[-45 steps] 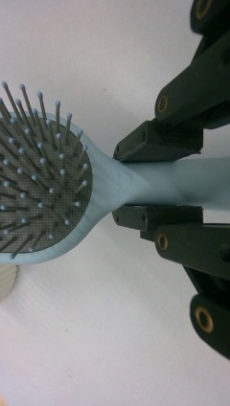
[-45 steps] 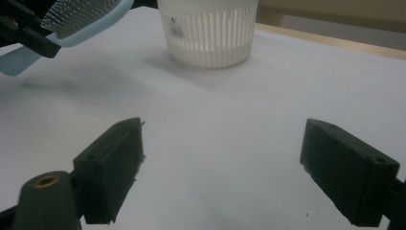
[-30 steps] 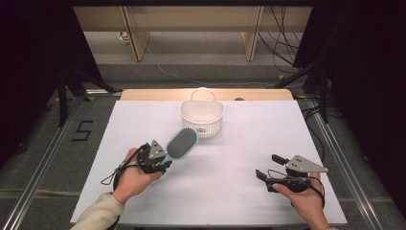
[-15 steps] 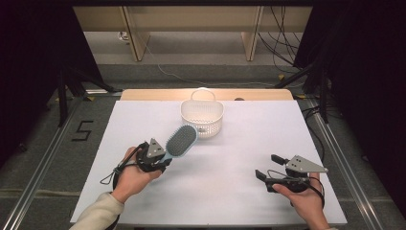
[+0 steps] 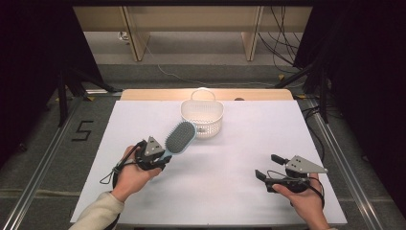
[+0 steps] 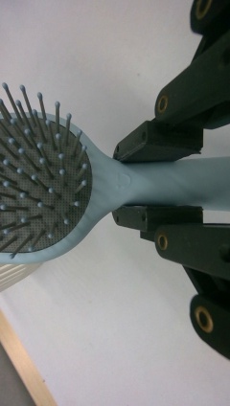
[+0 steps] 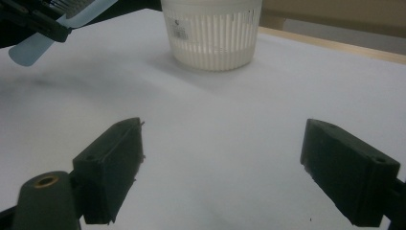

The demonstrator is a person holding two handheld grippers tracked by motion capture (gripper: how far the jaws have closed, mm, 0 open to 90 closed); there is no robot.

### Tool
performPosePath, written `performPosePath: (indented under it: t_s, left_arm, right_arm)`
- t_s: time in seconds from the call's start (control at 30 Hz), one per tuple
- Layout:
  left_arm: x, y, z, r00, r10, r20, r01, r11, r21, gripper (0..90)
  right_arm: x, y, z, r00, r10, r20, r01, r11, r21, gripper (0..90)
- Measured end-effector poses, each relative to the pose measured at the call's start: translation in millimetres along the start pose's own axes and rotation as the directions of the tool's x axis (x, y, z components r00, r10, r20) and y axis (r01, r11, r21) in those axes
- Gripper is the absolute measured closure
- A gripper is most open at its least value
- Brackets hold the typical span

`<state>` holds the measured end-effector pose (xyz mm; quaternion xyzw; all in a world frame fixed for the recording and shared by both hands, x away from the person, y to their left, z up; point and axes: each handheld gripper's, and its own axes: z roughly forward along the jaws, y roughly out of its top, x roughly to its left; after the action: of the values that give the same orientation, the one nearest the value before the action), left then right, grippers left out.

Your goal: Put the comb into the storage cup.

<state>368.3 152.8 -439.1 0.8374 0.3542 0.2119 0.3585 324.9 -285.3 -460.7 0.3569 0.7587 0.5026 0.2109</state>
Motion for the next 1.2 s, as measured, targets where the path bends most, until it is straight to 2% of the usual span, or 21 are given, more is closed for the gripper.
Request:
performPosePath:
  t_s: [0.5, 1.07, 1.2]
  left_arm:
    - [2.8, 1.9, -1.0, 0.9995, -0.008, -0.032, 0.007, 0.9993, -0.035, 69.7]
    - [5.1, 2.5, -1.1, 0.9987, -0.027, -0.043, 0.024, 0.997, -0.073, 69.7]
    - [6.1, 4.5, -2.1, 0.9984, -0.035, -0.044, 0.031, 0.9951, -0.094, 69.7]
  right_arm:
    - [-0.2, -0.3, 0.2, 1.0, 0.008, 0.001, -0.008, 1.0, -0.01, 15.3]
    - [-0.5, -0.3, 0.1, 0.9999, 0.01, -0.001, -0.01, 1.0, -0.017, 15.2]
    - [-0.5, -0.2, 0.5, 1.0, 0.009, 0.002, -0.009, 1.0, -0.019, 15.1]
